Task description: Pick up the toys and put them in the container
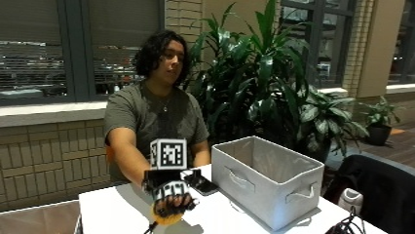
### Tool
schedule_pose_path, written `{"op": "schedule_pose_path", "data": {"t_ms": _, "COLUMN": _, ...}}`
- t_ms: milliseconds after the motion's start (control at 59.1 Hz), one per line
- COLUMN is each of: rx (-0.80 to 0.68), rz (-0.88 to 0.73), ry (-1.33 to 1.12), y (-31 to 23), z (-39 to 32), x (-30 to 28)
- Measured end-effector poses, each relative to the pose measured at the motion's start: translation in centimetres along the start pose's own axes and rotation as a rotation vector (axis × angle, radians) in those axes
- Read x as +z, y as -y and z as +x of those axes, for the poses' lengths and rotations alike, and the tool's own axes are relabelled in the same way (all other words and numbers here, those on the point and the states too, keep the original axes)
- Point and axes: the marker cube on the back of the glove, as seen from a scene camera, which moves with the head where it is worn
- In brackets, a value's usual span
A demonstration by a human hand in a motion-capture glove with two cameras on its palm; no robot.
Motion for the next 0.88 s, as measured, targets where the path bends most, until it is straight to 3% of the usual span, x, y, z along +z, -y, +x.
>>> {"op": "schedule_pose_path", "data": {"t_ms": 186, "rx": 0.019, "rz": -0.018, "ry": 0.457, "y": 2.3, "z": -7.4, "x": -13.4}}
{"op": "schedule_pose_path", "data": {"t_ms": 271, "rx": -0.131, "rz": 0.099, "ry": 0.487, "y": 5.1, "z": -12.1, "x": -19.3}}
{"op": "schedule_pose_path", "data": {"t_ms": 356, "rx": -0.221, "rz": 0.097, "ry": 0.506, "y": 7.0, "z": -16.4, "x": -22.3}}
{"op": "schedule_pose_path", "data": {"t_ms": 559, "rx": -0.354, "rz": 0.032, "ry": 0.658, "y": 7.9, "z": -24.5, "x": -25.2}}
{"op": "schedule_pose_path", "data": {"t_ms": 660, "rx": -0.483, "rz": -0.115, "ry": 0.692, "y": 6.4, "z": -27.2, "x": -25.3}}
{"op": "schedule_pose_path", "data": {"t_ms": 881, "rx": -0.522, "rz": -0.074, "ry": 0.623, "y": 5.8, "z": -23.5, "x": -24.4}}
